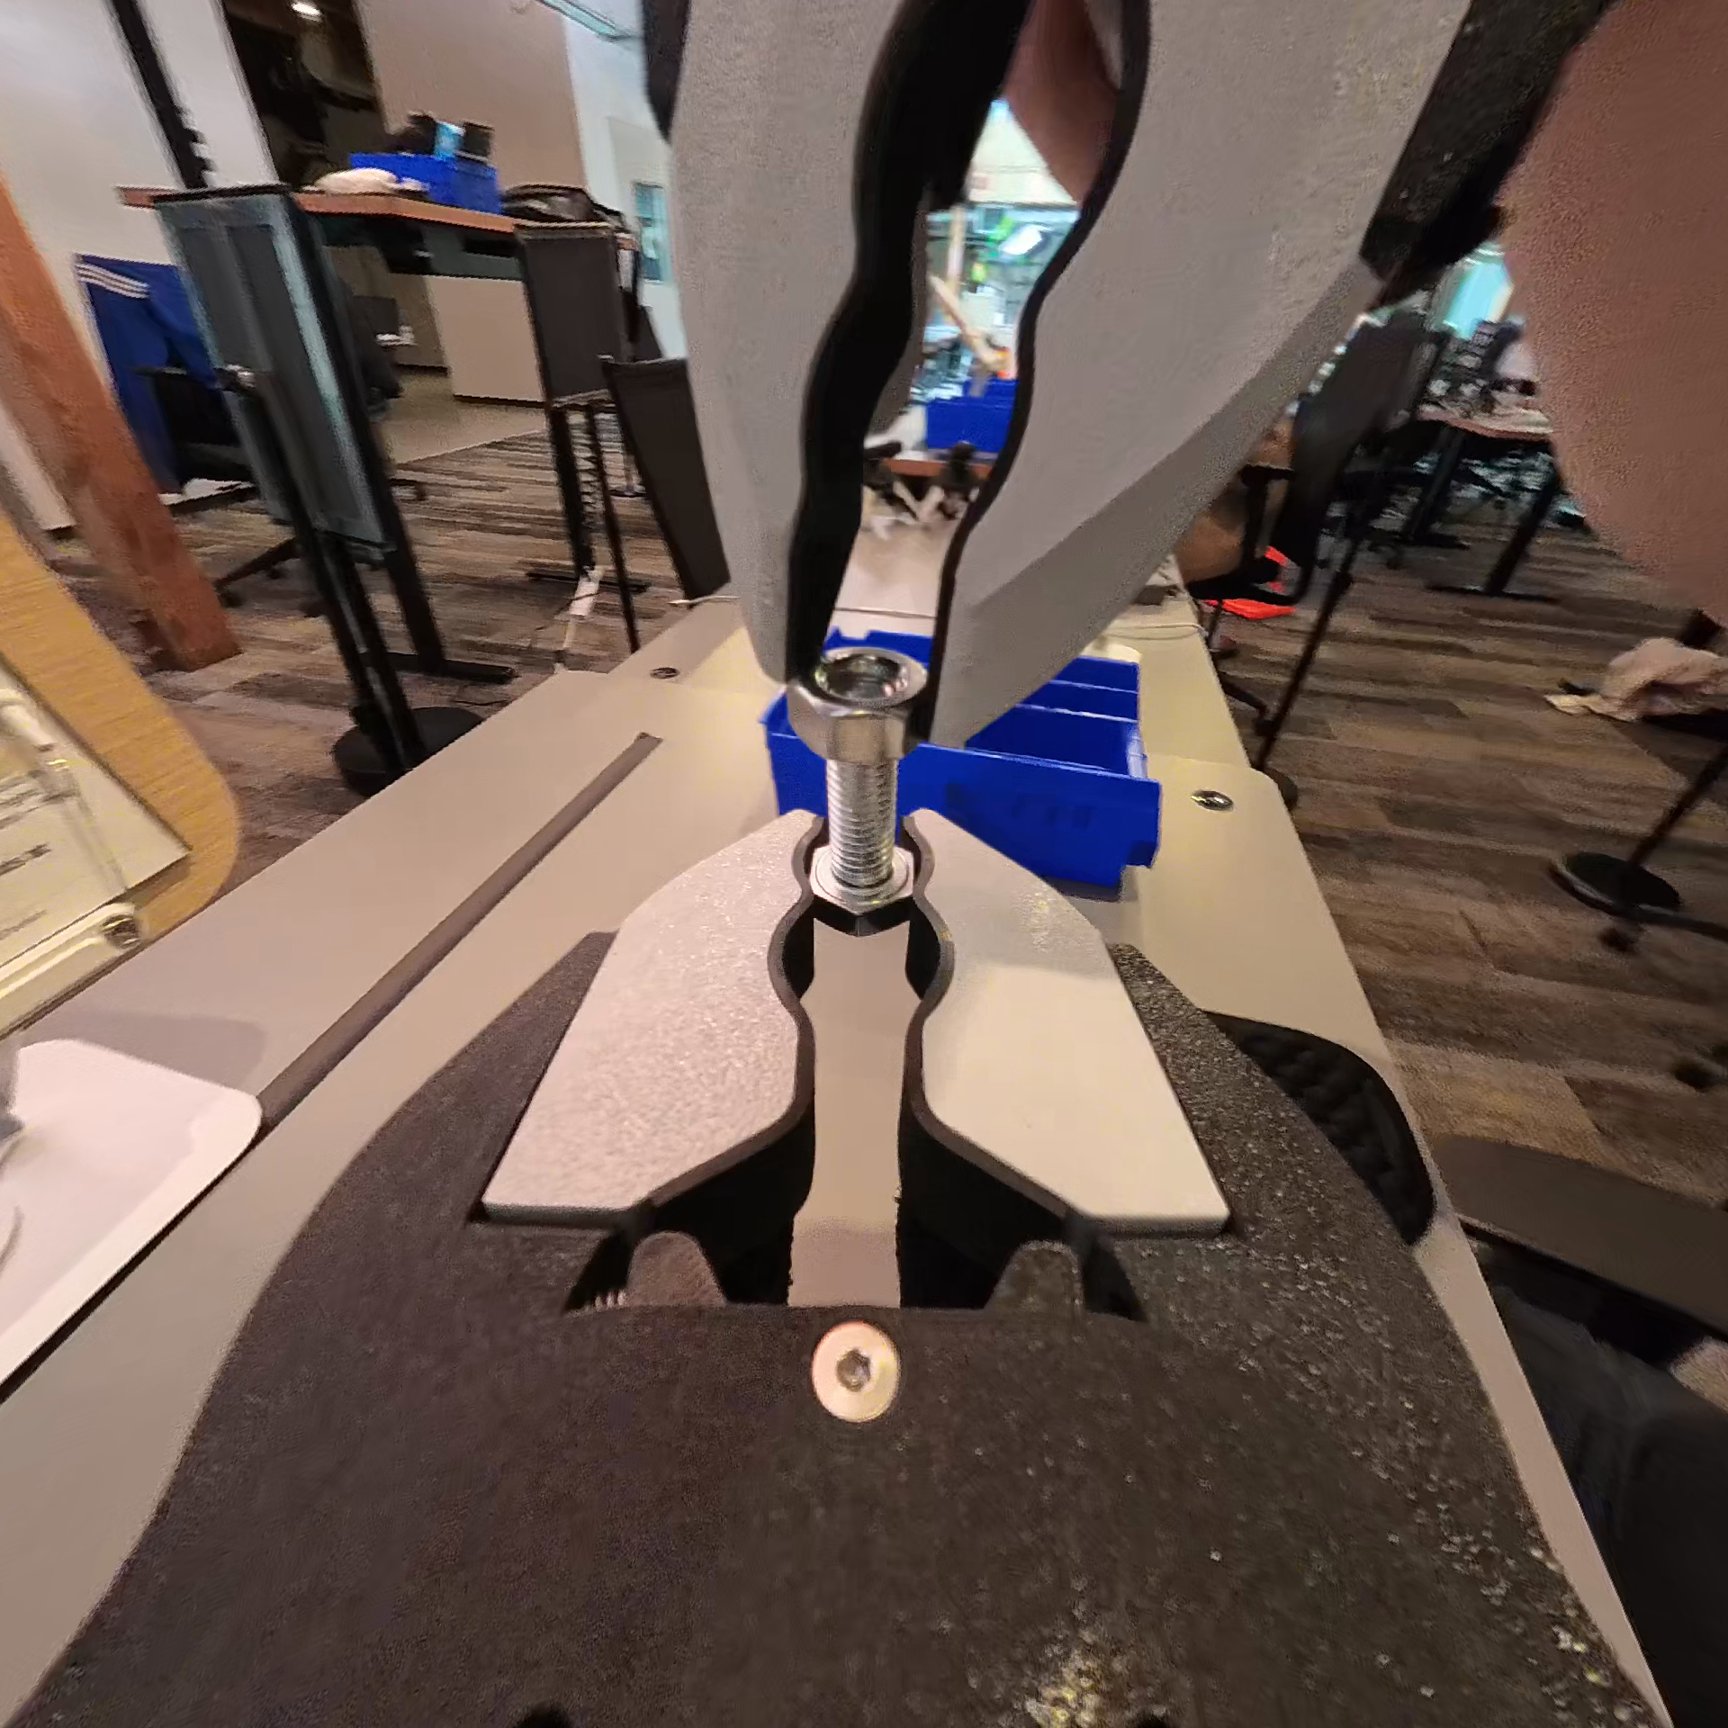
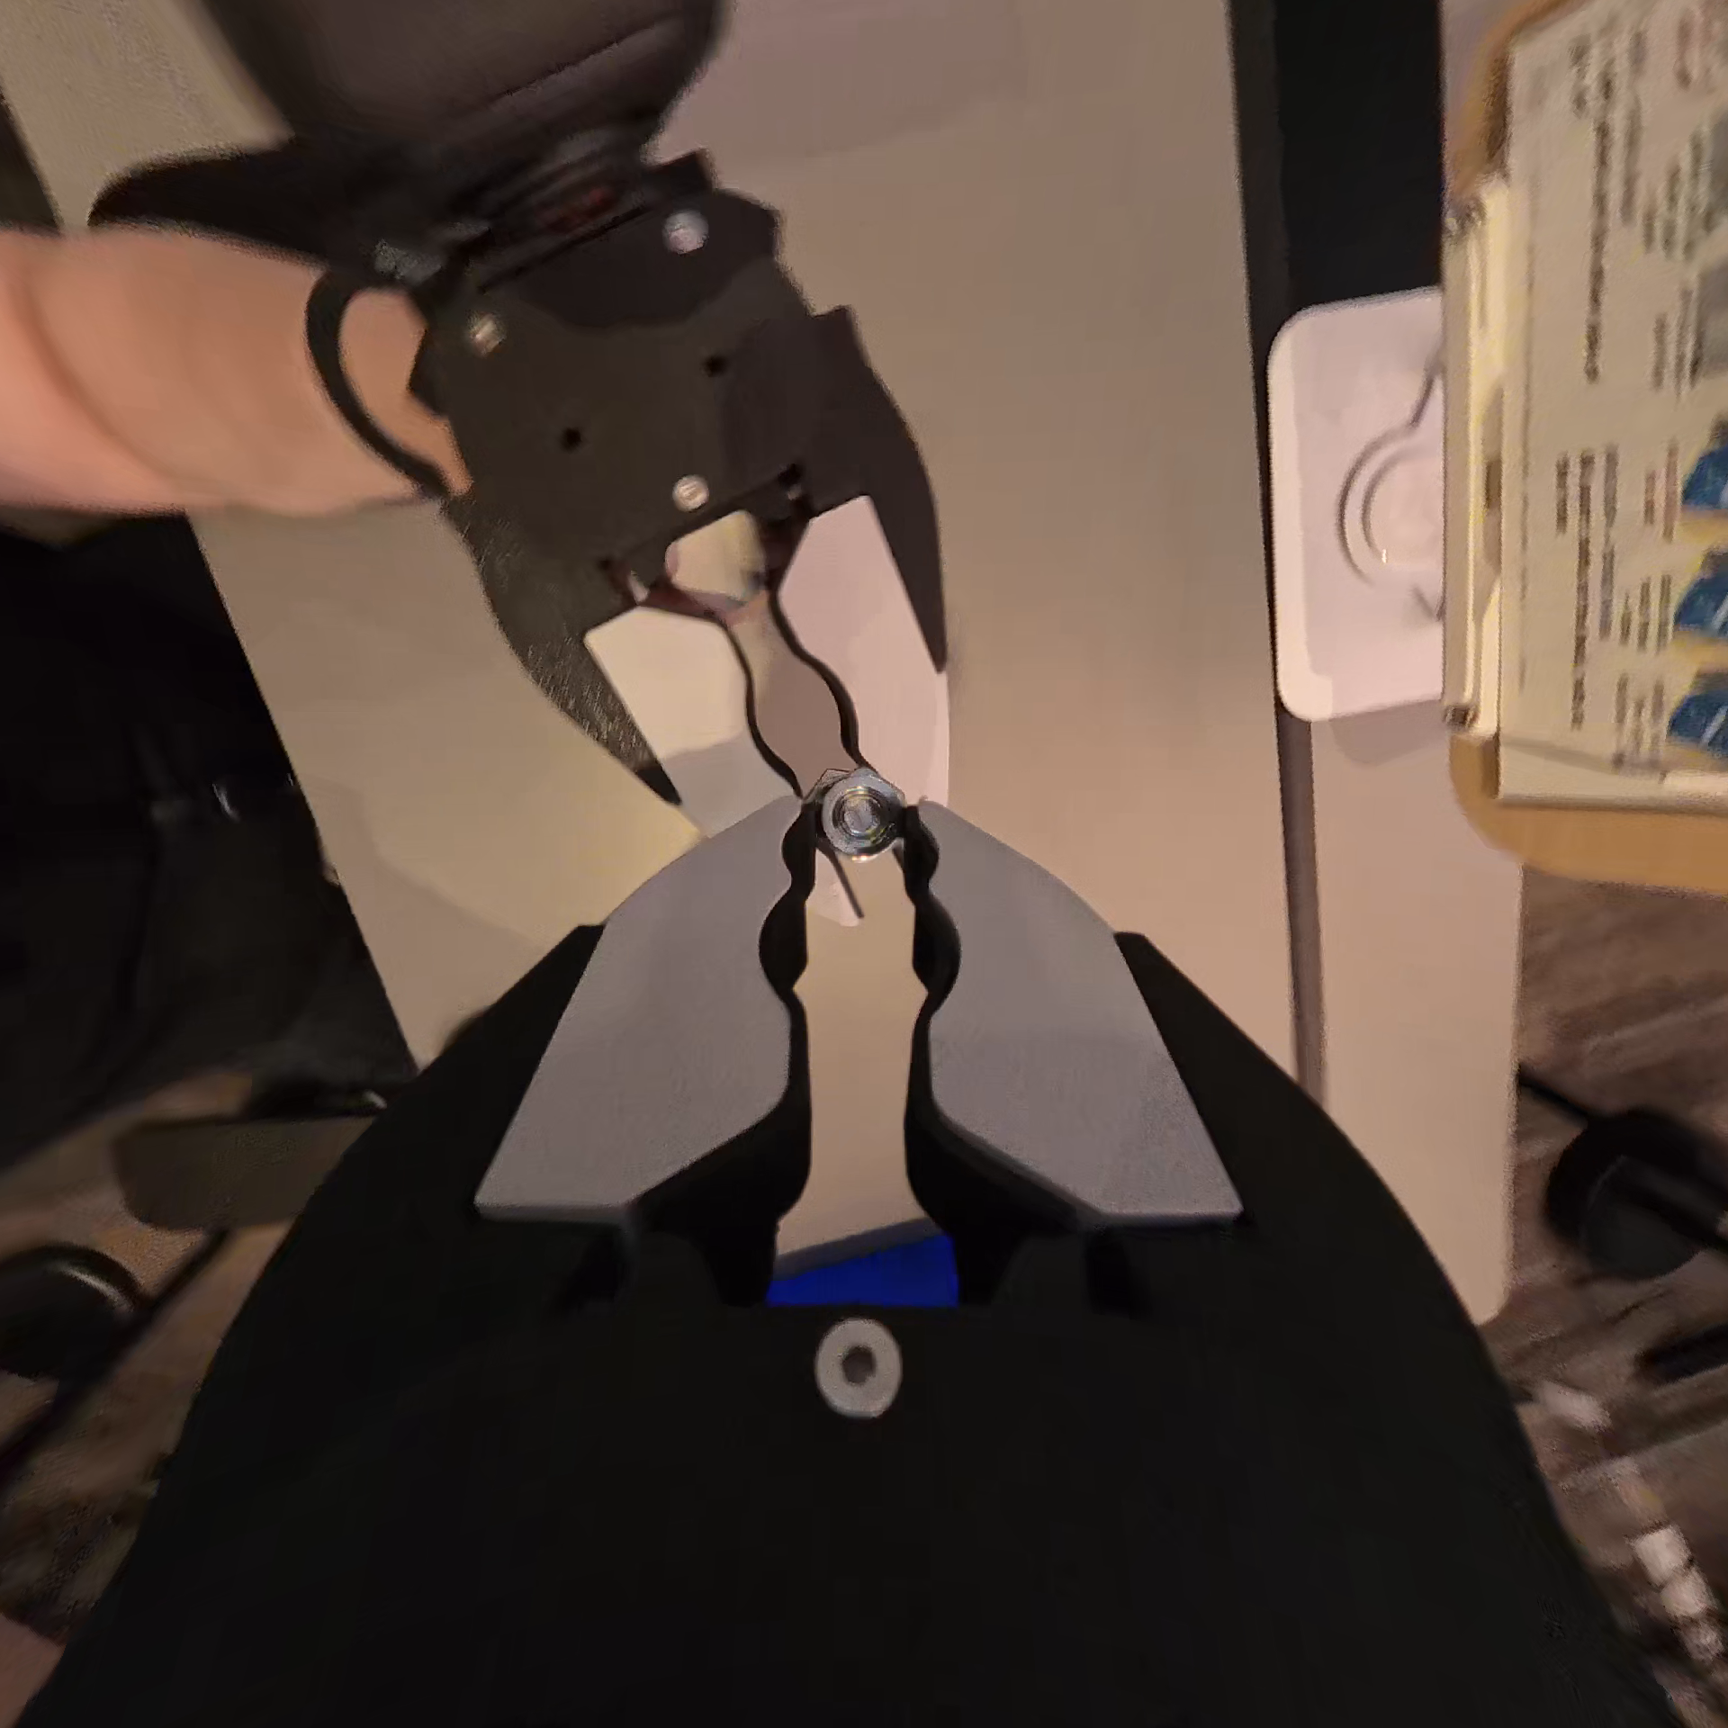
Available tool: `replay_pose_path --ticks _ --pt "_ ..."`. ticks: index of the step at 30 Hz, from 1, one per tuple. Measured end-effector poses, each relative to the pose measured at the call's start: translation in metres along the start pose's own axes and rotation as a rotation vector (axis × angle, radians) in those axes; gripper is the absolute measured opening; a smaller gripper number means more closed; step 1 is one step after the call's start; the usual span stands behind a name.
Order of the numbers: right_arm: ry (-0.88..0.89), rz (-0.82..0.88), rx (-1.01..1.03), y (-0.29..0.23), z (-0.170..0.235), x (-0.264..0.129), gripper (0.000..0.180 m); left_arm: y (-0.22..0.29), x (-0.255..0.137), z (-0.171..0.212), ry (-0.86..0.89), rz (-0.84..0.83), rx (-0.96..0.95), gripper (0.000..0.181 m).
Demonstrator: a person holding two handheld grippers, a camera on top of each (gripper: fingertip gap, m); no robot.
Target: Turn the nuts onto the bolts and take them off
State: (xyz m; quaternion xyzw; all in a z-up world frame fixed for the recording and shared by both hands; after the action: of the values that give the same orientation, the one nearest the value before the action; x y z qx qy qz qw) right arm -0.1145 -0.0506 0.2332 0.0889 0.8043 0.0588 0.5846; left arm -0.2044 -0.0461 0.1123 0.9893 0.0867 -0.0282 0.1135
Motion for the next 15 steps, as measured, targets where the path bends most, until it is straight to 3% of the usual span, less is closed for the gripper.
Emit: replay_pose_path --ticks 5,11,13,15 --pt "0.02 -0.059 -0.224 -0.01 0.011 -0.002 0.017 0.009 0.005 0.002 -0.059 0.062 0.045 0.014" --pt "0.054 -0.07 -0.165 -0.008 0.016 -0.003 0.019 0.01 0.007 0.002 -0.053 0.054 0.04 0.014" --pt "0.078 -0.071 -0.121 -0.007 0.015 -0.003 0.035 0.009 0.006 0.002 -0.044 0.043 0.035 0.014" --pt "0.126 -0.027 -0.059 -0.003 0.012 -0.008 0.036 0.007 0.005 0.001 -0.035 0.01 0.03 0.014"
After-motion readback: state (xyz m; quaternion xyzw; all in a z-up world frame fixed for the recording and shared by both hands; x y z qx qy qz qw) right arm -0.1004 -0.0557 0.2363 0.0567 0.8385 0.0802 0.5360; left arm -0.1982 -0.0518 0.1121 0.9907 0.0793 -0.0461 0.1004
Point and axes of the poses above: each gripper's, where its closed fingertips meet, x out along the fingers, z out of its underside, y = z × x across the jaws, the point moved 10 cm from there along -x, back along the fingers, and after that the axes turned 11 degrees about -x, right-handed, at the moved point
